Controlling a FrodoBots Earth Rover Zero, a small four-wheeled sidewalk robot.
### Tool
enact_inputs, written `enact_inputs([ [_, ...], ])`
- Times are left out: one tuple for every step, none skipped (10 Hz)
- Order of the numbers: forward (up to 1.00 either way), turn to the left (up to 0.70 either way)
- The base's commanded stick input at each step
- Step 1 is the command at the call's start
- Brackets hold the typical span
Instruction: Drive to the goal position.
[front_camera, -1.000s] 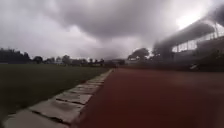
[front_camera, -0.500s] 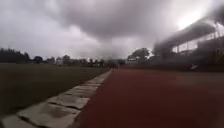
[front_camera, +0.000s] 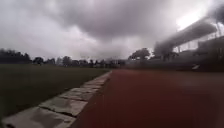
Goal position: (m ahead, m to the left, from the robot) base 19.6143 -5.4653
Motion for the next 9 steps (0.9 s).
enact_inputs([
  [0.50,0.00],
  [0.50,0.00],
  [0.50,0.00],
  [0.50,0.00],
  [0.50,0.00],
  [0.50,-0.50],
  [0.50,-0.50],
  [0.50,-0.50],
  [0.50,-0.50],
])
